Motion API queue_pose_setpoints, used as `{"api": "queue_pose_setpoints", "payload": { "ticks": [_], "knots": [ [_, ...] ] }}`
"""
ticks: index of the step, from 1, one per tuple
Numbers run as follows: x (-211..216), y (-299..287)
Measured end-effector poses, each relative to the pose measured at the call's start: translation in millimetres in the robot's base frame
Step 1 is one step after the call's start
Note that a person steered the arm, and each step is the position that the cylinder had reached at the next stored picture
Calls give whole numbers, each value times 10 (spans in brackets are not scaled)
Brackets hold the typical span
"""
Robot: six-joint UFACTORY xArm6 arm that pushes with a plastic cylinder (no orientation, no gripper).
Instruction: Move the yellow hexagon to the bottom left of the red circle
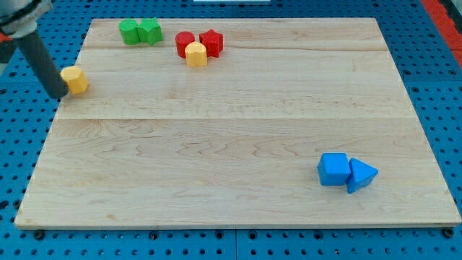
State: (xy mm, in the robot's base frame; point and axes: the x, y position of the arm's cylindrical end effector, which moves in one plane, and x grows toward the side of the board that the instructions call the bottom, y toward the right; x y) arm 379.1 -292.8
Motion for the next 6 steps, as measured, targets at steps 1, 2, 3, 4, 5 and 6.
{"api": "queue_pose_setpoints", "payload": {
  "ticks": [1, 2, 3, 4, 5, 6],
  "knots": [
    [-250, 534],
    [-518, 912],
    [-274, 686],
    [-33, 373],
    [-297, -49],
    [-660, -68]
  ]
}}
